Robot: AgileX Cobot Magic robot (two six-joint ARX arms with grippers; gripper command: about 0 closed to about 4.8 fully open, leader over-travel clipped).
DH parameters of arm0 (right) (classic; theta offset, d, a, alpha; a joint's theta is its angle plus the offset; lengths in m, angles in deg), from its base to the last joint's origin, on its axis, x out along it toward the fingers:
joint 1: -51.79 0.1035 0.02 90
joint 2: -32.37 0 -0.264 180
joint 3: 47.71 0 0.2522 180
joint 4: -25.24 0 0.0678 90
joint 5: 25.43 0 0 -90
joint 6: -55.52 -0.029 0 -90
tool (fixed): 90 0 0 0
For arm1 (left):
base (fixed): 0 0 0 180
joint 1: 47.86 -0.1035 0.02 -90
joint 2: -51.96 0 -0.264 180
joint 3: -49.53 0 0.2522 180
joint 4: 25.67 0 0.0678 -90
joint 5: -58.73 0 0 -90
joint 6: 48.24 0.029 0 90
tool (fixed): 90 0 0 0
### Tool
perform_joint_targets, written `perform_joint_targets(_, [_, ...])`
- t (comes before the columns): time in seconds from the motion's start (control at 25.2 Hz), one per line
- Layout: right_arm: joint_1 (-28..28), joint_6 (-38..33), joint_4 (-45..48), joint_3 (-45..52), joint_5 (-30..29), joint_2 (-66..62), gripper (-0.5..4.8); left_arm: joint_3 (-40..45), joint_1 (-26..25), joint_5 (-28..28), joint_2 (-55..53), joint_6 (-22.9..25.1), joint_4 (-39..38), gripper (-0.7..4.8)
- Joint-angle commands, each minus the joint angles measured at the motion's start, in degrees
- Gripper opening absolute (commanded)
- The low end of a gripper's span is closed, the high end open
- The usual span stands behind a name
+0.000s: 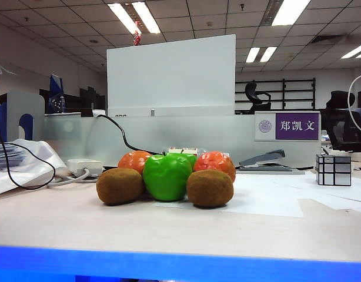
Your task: Put the same fruits together.
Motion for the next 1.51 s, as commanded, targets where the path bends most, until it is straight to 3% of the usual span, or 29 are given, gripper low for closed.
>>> perform_joint_targets(0.04, [0.0, 0.2, 0.5, -0.1, 0.2, 0.1, -0.05, 0.0, 0.0, 0.1, 0.1, 0.0, 0.8, -0.05])
perform_joint_targets(0.4, [0.0, 0.0, 0.5, -0.1, 0.1, 0.1, -0.05, -0.1, -0.1, 0.0, 0.1, -0.5, 0.9, -0.05])
perform_joint_targets(0.48, [0.1, -6.1, 0.9, -0.1, -2.4, 0.1, -0.05, -0.1, -0.1, -0.8, 0.1, -7.8, 0.9, -0.05])
perform_joint_targets(0.56, [0.1, -12.8, 0.6, -0.1, -9.7, 0.1, -0.05, -0.2, -0.1, -5.4, 0.1, -17.2, 0.8, -0.05])
perform_joint_targets(0.6, [0.1, -14.5, 0.1, -0.1, -17.1, 0.0, -0.05, -0.2, -0.1, -12.5, 0.1, -21.4, 0.9, -0.05])
perform_joint_targets(0.68, [0.2, -18.8, 0.2, -0.1, -25.8, -0.3, -0.05, -0.1, 0.1, -21.5, 0.1, -25.2, 2.0, -0.05])
perform_joint_targets(0.75, [0.9, -20.9, -0.2, -0.1, -29.7, -0.3, -0.05, -0.1, 0.1, -27.6, 0.1, -25.6, 2.8, -0.05])
perform_joint_targets(0.91, [4.2, -21.6, -7.6, -0.2, -30.1, -1.0, -0.05, -0.1, 1.3, -31.2, 0.1, -26.7, 3.0, 0.00])
perform_joint_targets(1.03, [9.6, -25.6, -9.1, -0.3, -33.4, -5.4, -0.05, -0.2, 3.7, -36.3, 0.1, -30.5, 3.0, 1.98])
perform_joint_targets(1.11, [13.0, -27.3, -1.7, -0.4, -38.3, -7.6, -0.05, -0.2, 5.5, -39.6, 0.1, -30.9, 2.9, 1.98])
perform_joint_targets(1.23, [16.7, -35.0, 15.2, -0.4, -35.7, -8.1, -0.06, -0.2, 7.0, -39.8, 0.1, -30.9, 2.8, 1.93])
perform_joint_targets(1.31, [18.1, -38.1, 27.7, -0.5, -29.8, -8.0, -0.06, -0.3, 7.3, -41.6, 0.1, -31.7, 2.7, 0.95])
perform_joint_targets(1.35, [17.8, -44.5, 33.6, -0.8, -24.7, -8.0, -0.05, -0.3, 7.5, -43.5, 0.0, -32.9, 2.5, -0.12])
perform_joint_targets(1.43, [17.9, -54.0, 34.7, -2.1, -17.3, -8.0, -0.05, -0.4, 7.4, -46.4, 0.1, -35.1, 2.5, -0.05])
perform_joint_targets(1.51, [17.9, -55.7, 35.2, -3.8, -13.6, -8.0, -0.05, -1.2, 7.4, -46.8, 0.1, -36.1, 2.6, -0.05])
